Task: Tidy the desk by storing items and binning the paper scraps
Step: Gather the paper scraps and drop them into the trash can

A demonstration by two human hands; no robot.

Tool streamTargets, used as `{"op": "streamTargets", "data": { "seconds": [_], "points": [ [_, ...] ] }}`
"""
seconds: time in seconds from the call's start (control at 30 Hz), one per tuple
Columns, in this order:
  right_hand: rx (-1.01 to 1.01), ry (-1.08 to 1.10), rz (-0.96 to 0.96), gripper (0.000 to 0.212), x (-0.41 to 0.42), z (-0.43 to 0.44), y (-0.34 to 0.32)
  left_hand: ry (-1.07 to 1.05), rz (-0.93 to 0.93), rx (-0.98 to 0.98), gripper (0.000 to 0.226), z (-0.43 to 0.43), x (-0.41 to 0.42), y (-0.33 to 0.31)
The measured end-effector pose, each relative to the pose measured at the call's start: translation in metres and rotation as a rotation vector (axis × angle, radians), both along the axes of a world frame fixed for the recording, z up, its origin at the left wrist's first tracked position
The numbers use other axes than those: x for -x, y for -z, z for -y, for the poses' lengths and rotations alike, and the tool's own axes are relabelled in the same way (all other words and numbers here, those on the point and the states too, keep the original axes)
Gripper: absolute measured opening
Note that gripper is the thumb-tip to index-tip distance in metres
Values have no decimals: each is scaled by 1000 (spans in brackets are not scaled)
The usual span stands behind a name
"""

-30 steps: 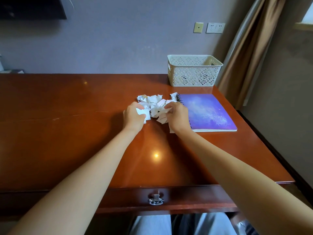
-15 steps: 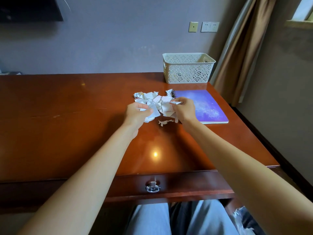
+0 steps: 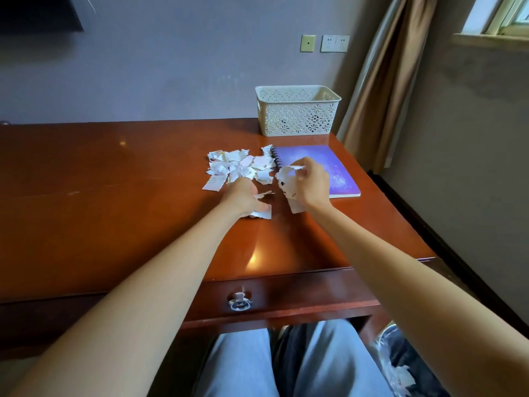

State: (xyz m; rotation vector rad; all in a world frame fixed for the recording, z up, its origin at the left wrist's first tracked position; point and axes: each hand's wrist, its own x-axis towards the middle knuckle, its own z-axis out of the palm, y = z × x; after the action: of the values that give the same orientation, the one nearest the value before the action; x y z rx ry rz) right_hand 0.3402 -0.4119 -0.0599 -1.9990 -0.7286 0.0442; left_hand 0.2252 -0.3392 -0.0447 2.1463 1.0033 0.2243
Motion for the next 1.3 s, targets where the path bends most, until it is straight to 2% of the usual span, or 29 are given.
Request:
{"op": "streamTargets", "data": {
  "seconds": [0.03,0.1,0.13,0.23,0.3,0.4,0.53,0.6,0.73,0.87,1.07,1.3],
  "points": [
    [-7,6,9,36,-2,2,0,-9,2,-2,20,0,-3,1],
    [-35,29,11,36,-6,4,0,-50,-10,5,32,-2,-8,4],
    [-57,36,6,36,-8,4,0,-71,-6,7,30,-1,-10,5],
    [-114,62,-5,29,-15,4,0,-84,6,-35,9,-1,-15,5],
    [-112,85,-26,26,-20,4,1,-106,1,-82,20,-2,-19,8],
    [-122,106,-91,22,-25,3,4,-109,34,-126,19,-3,-21,11],
    [-152,138,-143,46,-33,8,2,-150,138,-105,8,-2,-22,10],
    [-146,139,-150,51,-36,14,-1,-194,229,-91,16,2,-25,5],
    [-201,151,-147,53,-45,31,-6,-232,376,-94,19,17,-32,-10],
    [-193,91,-103,54,-52,55,-5,-180,446,-71,6,43,-47,-19],
    [-151,142,-139,52,-66,91,-2,-137,514,22,5,87,-68,-21],
    [-330,264,-238,50,-88,153,-2,-63,595,132,29,149,-105,-23]
  ]
}}
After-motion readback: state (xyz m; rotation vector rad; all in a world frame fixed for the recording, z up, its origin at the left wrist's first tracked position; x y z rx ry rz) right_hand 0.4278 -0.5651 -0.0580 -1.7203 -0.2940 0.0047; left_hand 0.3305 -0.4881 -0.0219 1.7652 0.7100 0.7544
